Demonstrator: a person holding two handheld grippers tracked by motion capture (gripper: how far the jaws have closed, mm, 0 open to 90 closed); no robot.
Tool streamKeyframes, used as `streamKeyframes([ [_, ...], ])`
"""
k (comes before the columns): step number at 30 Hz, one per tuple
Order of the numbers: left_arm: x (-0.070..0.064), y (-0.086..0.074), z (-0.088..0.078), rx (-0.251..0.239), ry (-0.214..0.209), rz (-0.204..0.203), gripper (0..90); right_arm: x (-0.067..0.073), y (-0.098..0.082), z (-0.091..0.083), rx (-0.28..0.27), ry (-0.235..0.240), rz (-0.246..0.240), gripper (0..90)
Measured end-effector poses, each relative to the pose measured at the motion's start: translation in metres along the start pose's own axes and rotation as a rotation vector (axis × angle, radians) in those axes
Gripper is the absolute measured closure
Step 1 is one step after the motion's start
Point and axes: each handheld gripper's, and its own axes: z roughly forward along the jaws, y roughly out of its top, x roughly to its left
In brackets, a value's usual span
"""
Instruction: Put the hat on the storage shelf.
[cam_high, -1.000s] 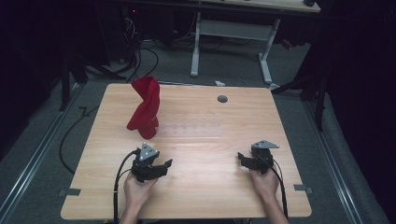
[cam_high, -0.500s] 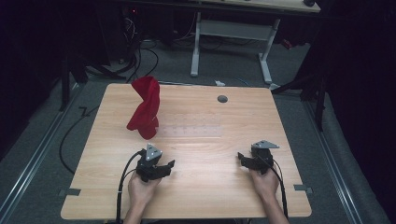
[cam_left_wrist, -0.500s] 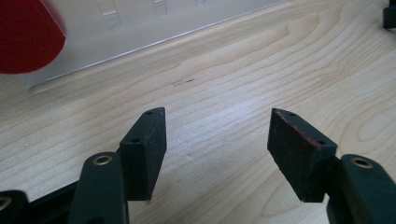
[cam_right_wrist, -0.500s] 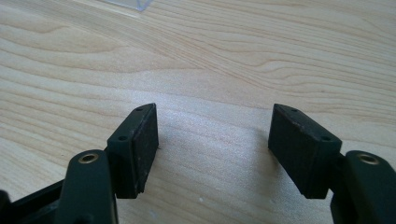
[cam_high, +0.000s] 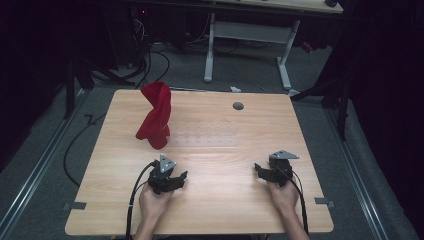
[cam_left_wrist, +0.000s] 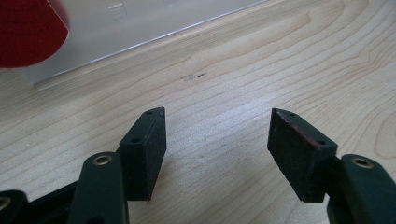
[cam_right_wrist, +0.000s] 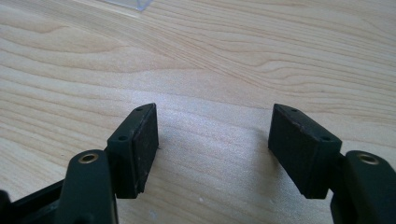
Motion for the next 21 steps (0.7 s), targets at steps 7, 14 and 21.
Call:
streamKeyframes([
  [7, 0.003, -0.0044, 0.0048, 0.015, 0.023, 0.023, 37.5, 0.0, -0.0001, 0.0, -0.001, 0.0, 0.0, 33.5],
  [14, 0.0048, -0.0074, 0.0059, 0.021, 0.031, 0.03, 37.3, 0.0001, 0.0, 0.0, 0.0, 0.0, 0.0, 33.5],
  [21, 0.0048, -0.0075, 0.0064, 0.032, 0.021, 0.032, 33.9, 0.0002, -0.0001, 0.0, -0.001, -0.001, -0.002, 33.5],
])
